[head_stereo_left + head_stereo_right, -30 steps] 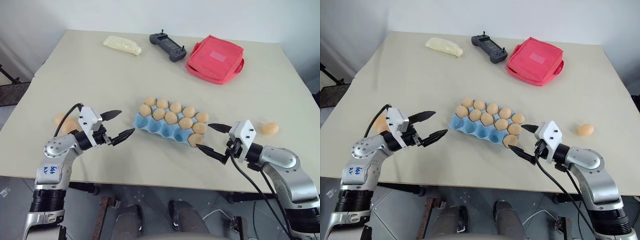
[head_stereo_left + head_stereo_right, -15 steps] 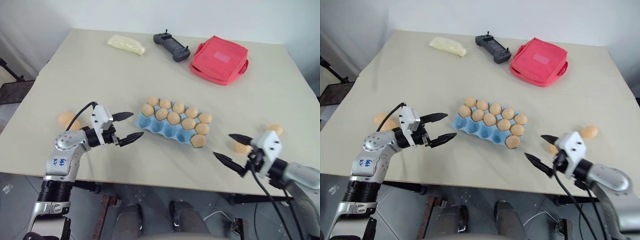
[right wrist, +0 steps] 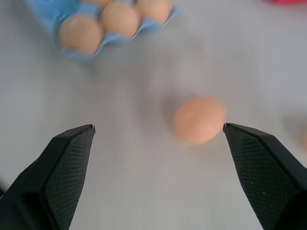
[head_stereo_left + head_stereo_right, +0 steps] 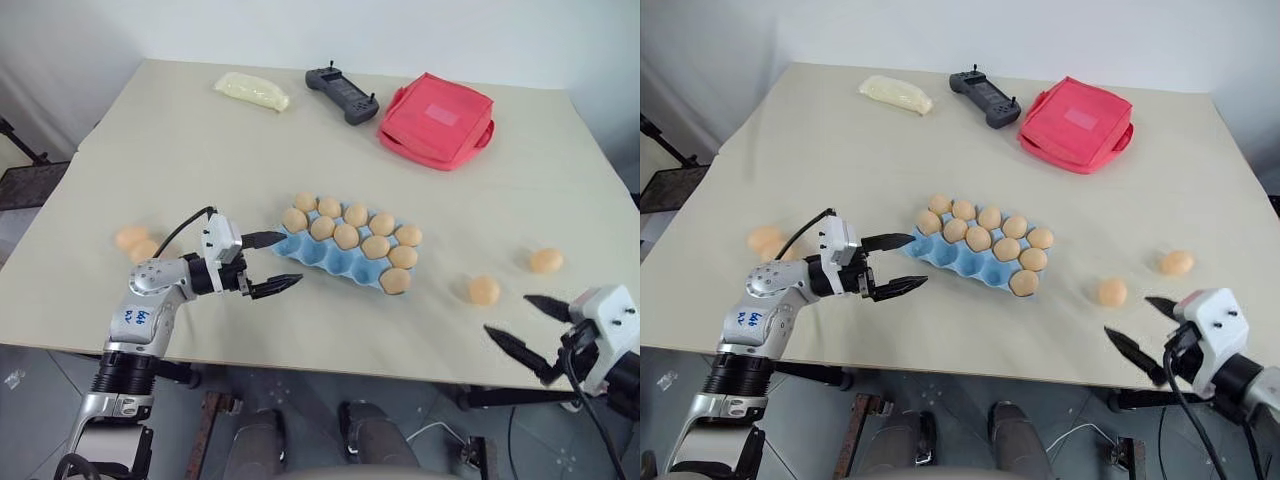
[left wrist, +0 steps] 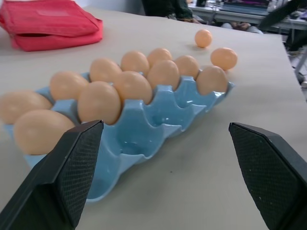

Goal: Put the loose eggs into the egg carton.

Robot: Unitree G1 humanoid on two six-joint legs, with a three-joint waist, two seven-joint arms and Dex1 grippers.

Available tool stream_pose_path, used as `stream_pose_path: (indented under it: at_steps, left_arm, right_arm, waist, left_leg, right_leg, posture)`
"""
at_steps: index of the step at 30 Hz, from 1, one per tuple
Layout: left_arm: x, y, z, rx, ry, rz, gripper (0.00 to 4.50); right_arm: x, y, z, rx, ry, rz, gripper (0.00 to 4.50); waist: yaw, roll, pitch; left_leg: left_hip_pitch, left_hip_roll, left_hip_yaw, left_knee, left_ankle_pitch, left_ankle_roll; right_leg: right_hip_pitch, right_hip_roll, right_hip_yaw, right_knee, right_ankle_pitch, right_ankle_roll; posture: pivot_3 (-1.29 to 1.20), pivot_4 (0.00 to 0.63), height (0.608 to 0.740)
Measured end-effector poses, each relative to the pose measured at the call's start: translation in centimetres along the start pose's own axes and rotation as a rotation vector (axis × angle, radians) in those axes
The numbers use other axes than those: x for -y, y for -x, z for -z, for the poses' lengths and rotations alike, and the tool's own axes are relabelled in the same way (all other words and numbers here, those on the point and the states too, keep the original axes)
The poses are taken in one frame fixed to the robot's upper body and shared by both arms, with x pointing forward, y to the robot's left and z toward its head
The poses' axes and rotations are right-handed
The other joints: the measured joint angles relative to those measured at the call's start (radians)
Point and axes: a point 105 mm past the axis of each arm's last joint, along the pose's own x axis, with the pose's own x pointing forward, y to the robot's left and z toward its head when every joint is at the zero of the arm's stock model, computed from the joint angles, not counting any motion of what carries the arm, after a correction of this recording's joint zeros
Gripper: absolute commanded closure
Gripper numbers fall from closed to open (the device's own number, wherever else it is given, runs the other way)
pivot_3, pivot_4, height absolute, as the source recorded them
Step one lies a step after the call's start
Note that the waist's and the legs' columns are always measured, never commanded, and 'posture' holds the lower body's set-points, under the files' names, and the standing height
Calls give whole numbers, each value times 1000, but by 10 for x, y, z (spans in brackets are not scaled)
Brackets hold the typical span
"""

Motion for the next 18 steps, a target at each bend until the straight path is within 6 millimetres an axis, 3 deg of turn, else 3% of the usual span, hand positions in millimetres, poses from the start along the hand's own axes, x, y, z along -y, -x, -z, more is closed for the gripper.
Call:
stream_pose_path:
  at_steps: [10,18]
  left_arm:
    - [6,9,8,-18,22,-29,43]
    - [10,15,9,-22,29,-65,43]
  right_arm:
    - [19,-44,2,-3,-97,33,0]
    - [20,-59,23,-84,-137,15,0]
  waist:
    - [2,1,1]
    - [4,2,1]
  left_leg:
    - [-1,0,0,-1,0,0]
    - [-2,0,0,-1,0,0]
  right_leg:
    - [-1,0,0,-1,0,-1]
    - [-1,0,-1,-1,0,-1]
  posture:
    - [0,150,740]
    - [0,150,740]
